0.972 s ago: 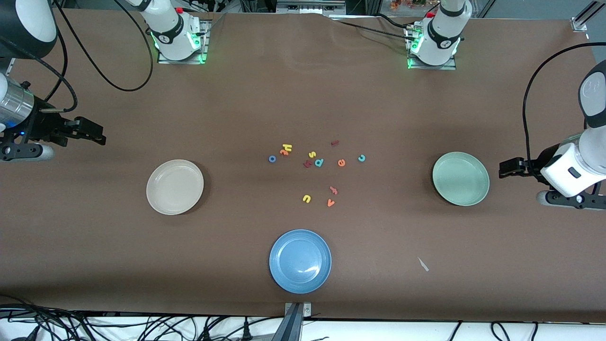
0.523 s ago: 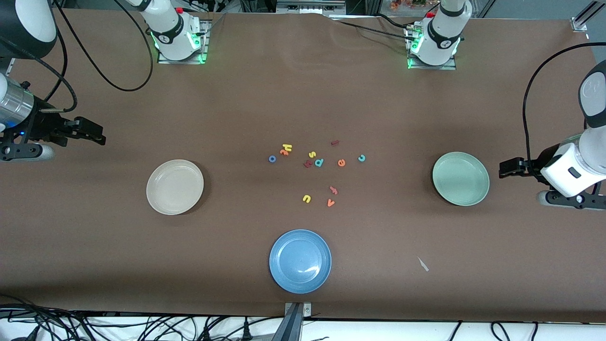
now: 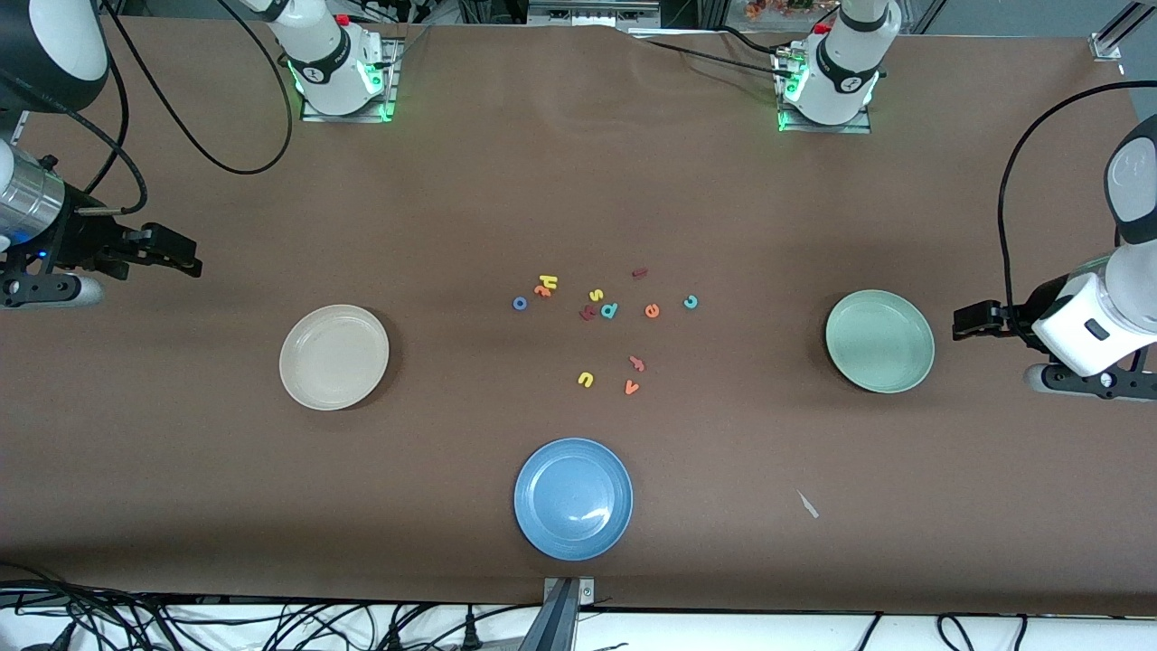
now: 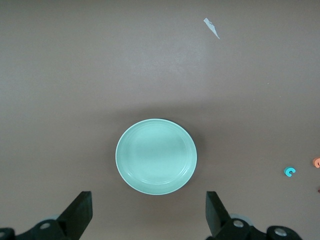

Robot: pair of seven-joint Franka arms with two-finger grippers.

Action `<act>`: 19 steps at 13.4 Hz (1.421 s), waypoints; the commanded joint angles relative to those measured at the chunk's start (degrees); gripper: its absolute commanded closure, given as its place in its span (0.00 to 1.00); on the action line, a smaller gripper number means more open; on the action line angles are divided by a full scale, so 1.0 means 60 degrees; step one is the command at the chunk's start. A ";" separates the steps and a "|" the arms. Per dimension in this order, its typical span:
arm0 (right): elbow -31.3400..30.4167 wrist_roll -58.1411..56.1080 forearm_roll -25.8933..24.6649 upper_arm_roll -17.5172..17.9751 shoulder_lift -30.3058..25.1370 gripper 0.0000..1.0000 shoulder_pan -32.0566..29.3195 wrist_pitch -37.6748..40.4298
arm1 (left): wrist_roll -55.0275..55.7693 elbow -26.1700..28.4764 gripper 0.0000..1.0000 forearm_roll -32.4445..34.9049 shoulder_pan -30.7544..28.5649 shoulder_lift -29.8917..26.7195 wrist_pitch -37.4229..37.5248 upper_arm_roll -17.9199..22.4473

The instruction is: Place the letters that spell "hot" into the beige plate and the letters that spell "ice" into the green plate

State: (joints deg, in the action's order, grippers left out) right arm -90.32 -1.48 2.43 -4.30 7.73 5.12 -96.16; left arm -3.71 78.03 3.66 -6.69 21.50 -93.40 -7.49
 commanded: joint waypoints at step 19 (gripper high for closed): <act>-0.0239 0.0115 -0.0025 -0.0001 -0.0263 0.00 0.0010 0.0002 | 0.0120 0.0105 0.00 -0.0317 0.0104 -0.0024 0.0141 -0.0012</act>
State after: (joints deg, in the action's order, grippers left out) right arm -90.32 -1.47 2.43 -4.31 7.73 5.12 -96.16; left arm -2.94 78.37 3.66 -6.08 21.73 -93.08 -7.81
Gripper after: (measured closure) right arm 0.000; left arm 0.000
